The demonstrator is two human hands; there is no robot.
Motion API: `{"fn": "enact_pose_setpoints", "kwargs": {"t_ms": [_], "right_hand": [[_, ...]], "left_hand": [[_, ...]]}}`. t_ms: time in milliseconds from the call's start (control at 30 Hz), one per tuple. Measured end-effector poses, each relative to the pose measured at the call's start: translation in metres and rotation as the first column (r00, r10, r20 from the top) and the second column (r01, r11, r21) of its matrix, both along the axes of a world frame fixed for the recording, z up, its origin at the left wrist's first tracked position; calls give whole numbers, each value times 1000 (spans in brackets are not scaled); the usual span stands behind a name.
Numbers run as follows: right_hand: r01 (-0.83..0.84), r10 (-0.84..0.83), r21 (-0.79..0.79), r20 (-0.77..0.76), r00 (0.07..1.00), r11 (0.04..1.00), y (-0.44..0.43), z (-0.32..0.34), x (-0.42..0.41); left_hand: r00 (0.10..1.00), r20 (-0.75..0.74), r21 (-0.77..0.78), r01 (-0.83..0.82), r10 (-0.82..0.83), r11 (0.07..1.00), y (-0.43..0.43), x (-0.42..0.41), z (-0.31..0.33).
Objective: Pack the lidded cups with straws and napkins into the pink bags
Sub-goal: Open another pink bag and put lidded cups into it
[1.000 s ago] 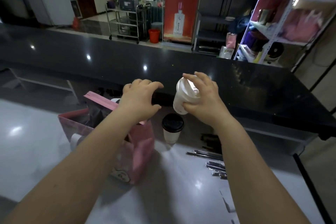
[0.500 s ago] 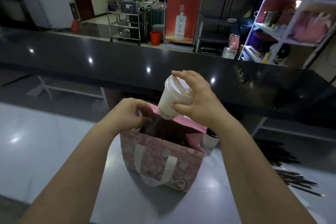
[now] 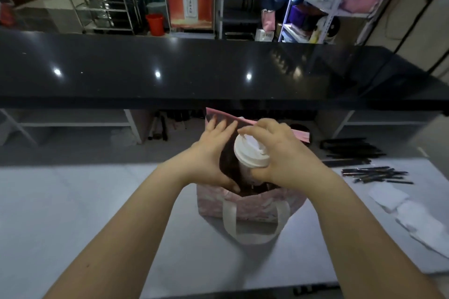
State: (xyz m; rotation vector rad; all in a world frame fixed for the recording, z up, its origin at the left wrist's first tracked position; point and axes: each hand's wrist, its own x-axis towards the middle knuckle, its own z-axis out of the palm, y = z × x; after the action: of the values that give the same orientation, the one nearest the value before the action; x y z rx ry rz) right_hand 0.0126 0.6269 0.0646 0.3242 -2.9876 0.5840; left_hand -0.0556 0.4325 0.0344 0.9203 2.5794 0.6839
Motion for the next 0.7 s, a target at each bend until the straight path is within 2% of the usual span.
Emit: {"fn": "enact_pose_setpoints", "kwargs": {"t_ms": [100,200,300,467,600,700], "right_hand": [[57,-75,146,121,990,988,0,-15,-1],[62,-151,346,239,959,936,1,-28,-13],[20,-166,453,285,944,891,-8,-33,-35],[38,-123,285,290,949,958,-31,-50,-68],[18,-117,266,361,925,964,-43,-68,-72],[5,-81,210,356,931,978,-43,-75,-65]], "left_hand": [[999,26,-35,28,-28,999,-7,4,-2],[998,18,-37,59,-59,998,-11,9,-3],[998,-3,-52,55,-55,997,-12,12,-5],[1000,2,-10,27,-27,1000,-15,11,-3],[1000,16,4,-11,11,1000,-16,11,-4],[1000,11,20,-27,27,999,-16,14,-5]]}}
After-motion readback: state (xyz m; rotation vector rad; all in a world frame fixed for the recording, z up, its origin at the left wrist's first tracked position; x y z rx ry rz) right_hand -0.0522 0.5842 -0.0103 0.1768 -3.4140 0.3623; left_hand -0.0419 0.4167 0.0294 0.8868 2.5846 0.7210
